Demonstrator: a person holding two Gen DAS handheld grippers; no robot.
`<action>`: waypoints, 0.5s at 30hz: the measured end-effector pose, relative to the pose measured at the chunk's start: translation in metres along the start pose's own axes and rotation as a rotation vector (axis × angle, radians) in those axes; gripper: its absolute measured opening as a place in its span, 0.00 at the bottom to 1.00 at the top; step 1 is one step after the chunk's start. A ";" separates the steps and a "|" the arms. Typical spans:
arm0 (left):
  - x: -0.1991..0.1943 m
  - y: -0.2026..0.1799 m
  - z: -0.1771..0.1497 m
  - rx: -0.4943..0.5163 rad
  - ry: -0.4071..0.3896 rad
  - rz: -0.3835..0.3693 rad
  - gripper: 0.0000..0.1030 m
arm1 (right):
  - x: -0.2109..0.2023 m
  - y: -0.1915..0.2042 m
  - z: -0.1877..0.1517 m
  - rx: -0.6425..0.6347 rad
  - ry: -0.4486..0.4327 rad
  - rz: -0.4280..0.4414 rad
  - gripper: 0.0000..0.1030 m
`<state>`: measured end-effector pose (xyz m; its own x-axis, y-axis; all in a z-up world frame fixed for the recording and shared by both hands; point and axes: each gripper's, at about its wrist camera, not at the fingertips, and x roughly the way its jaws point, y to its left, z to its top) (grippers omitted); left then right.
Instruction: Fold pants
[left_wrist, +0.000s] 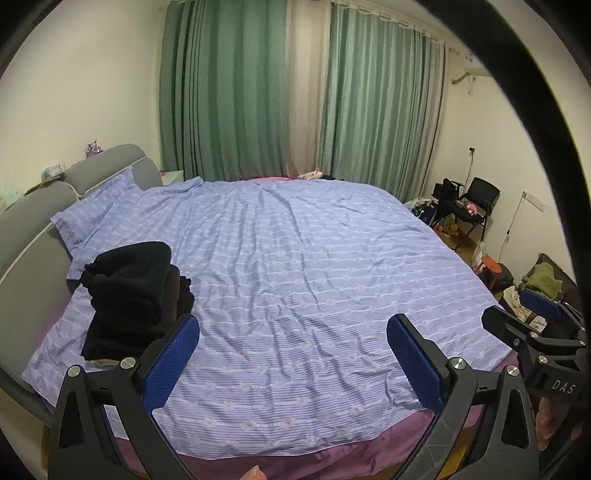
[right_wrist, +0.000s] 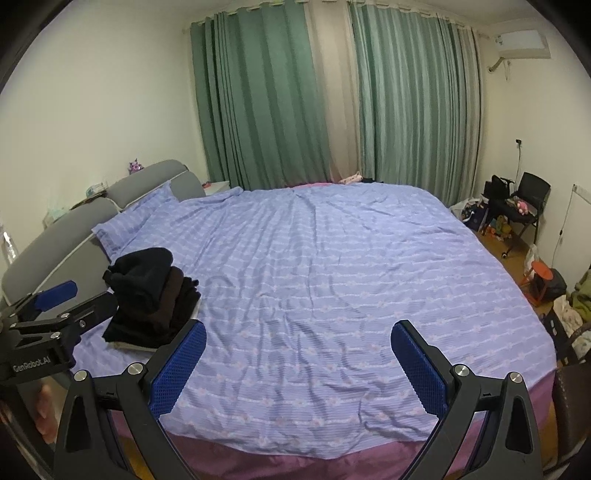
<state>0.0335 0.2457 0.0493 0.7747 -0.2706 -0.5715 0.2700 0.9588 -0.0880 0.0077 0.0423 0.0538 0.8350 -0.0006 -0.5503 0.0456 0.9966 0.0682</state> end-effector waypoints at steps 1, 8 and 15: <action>-0.001 -0.002 0.000 0.000 -0.004 -0.001 1.00 | -0.002 -0.001 0.000 0.002 -0.002 -0.002 0.98; -0.006 -0.012 0.000 0.003 -0.015 -0.005 1.00 | -0.009 -0.012 -0.002 0.006 -0.008 -0.010 0.98; -0.010 -0.021 0.000 0.022 -0.029 0.006 1.00 | -0.014 -0.019 0.000 0.006 -0.016 -0.020 0.98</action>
<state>0.0201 0.2284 0.0564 0.7927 -0.2675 -0.5477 0.2774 0.9584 -0.0667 -0.0044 0.0237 0.0604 0.8428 -0.0217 -0.5379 0.0657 0.9959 0.0627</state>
